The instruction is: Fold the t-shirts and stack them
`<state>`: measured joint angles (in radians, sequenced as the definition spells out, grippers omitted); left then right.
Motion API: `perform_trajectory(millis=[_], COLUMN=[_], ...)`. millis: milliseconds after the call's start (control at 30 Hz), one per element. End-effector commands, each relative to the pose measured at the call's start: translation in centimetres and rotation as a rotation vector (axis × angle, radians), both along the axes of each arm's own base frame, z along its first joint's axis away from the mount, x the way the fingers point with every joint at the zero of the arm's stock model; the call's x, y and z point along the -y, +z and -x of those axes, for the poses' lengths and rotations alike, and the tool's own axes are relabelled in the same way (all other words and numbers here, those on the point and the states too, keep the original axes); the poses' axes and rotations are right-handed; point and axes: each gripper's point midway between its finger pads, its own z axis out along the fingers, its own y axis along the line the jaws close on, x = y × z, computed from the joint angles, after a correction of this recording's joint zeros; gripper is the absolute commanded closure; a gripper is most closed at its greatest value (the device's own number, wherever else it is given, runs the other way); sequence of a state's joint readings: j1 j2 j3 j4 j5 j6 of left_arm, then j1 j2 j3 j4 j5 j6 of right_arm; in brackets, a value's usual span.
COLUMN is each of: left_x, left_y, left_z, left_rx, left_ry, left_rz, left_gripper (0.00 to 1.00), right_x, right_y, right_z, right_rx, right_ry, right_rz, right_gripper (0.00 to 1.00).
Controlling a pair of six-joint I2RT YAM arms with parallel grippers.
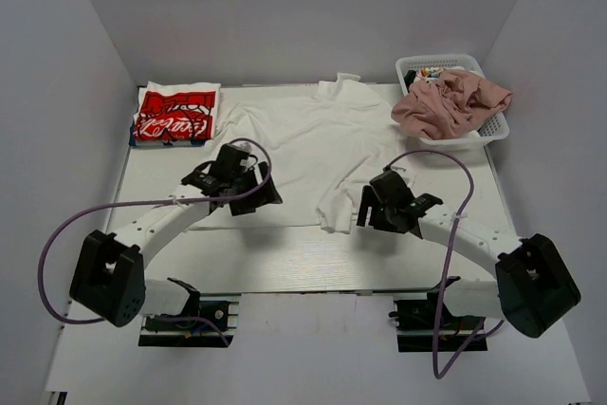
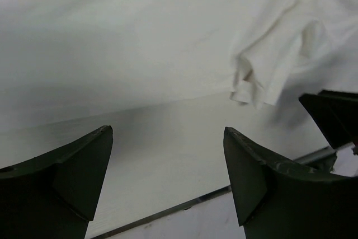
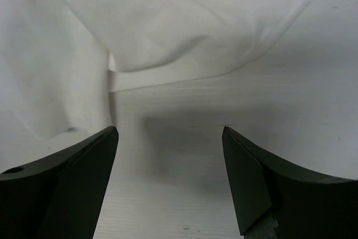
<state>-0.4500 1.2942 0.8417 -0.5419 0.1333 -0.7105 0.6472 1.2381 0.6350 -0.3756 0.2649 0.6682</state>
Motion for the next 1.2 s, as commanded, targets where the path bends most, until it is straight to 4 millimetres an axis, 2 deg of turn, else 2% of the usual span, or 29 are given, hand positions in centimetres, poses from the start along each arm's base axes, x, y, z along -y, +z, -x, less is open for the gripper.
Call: perform_trajectory(millis=[0, 33, 133, 267, 333, 367, 433, 467, 533, 567, 633, 700, 767, 800, 900, 933, 967, 1000, 1033, 1067, 1100, 1167], left_x=[4.4, 5.4, 7.7, 10.0, 10.2, 10.0, 10.5, 10.3, 10.5, 10.5, 10.3, 9.9, 9.6, 9.5, 9.0, 8.7, 8.6, 8.3, 8.2, 7.9, 7.8, 7.8], left_y=[0.8, 0.6, -0.6, -0.6, -0.8, -0.8, -0.5, -0.5, -0.9, -0.7, -0.9, -1.1, -0.9, -1.0, -1.2, -1.2, -1.3, -1.4, -1.8, -1.8, -1.9, -2.0], left_z=[0.2, 0.4, 1.2, 1.5, 1.7, 1.4, 1.6, 1.4, 1.6, 1.5, 1.3, 1.2, 0.8, 0.7, 0.4, 0.2, 0.1, 0.1, 0.0, -0.2, 0.0, -0.3], left_rx=[0.029, 0.029, 0.007, 0.011, 0.013, 0.020, 0.028, 0.032, 0.029, 0.027, 0.027, 0.025, 0.035, 0.039, 0.050, 0.062, 0.066, 0.060, 0.057, 0.056, 0.047, 0.053], left_ry=[-0.148, -0.176, -0.244, -0.317, -0.329, -0.320, -0.331, -0.324, -0.328, -0.328, -0.317, -0.308, -0.292, -0.287, -0.276, -0.272, -0.267, -0.262, -0.257, -0.248, -0.249, -0.252], left_rz=[0.052, 0.063, 0.053, 0.031, 0.012, 0.001, 0.006, -0.002, -0.013, -0.014, -0.033, -0.050, -0.070, -0.076, -0.109, -0.126, -0.132, -0.147, -0.158, -0.159, -0.165, -0.176], left_gripper=[0.11, 0.12, 0.12, 0.12, 0.12, 0.11, 0.11, 0.11, 0.11, 0.11, 0.11, 0.11, 0.09, 0.09, 0.09, 0.09, 0.09, 0.09, 0.08, 0.08, 0.08, 0.08], right_x=[-3.2, -2.8, -2.4, -1.5, -0.9, 0.0, 0.4, 0.5, 0.8, 1.3, 1.2, 1.4, 2.1, 2.0, 3.8, 5.5, 6.2, 7.3, 8.7, 9.1, 10.5, 11.2], right_y=[0.4, 0.0, -1.3, -2.8, -3.2, -3.7, -3.9, -3.8, -4.1, -4.4, -4.1, -3.4, -2.4, -1.3, 1.2, 2.6, 4.1, 4.1, 5.5, 6.4, 6.6, 7.3], right_z=[-0.8, -1.0, -1.2, -2.2, -2.8, -3.4, -3.7, -4.4, -4.6, -4.7, -5.1, -5.3, -4.7, -5.3, -4.7, -4.6, -5.2, -3.0, -3.5, -3.8, -2.4, -3.0], right_rx=[-0.028, -0.045, -0.097, -0.112, -0.110, -0.098, -0.101, -0.088, -0.091, -0.090, -0.083, -0.070, -0.067, -0.048, -0.035, -0.016, 0.006, -0.061, -0.023, -0.012, -0.053, -0.041], right_ry=[0.023, 0.006, -0.036, -0.108, -0.153, -0.192, -0.225, -0.240, -0.257, -0.272, -0.274, -0.272, -0.250, -0.237, -0.240, -0.269, -0.300, -0.283, -0.317, -0.350, -0.355, -0.371], right_rz=[-0.182, -0.185, -0.190, -0.185, -0.185, -0.139, -0.124, -0.101, -0.086, -0.054, -0.050, -0.034, 0.003, 0.011, 0.111, 0.195, 0.210, 0.297, 0.368, 0.382, 0.459, 0.515], right_gripper=[0.19, 0.19, 0.28, 0.29, 0.34, 0.36, 0.40, 0.46, 0.56, 0.70, 0.85, 1.00, 1.00, 1.00, 1.00, 1.00, 1.00, 1.00, 1.00, 1.00, 1.00, 1.00])
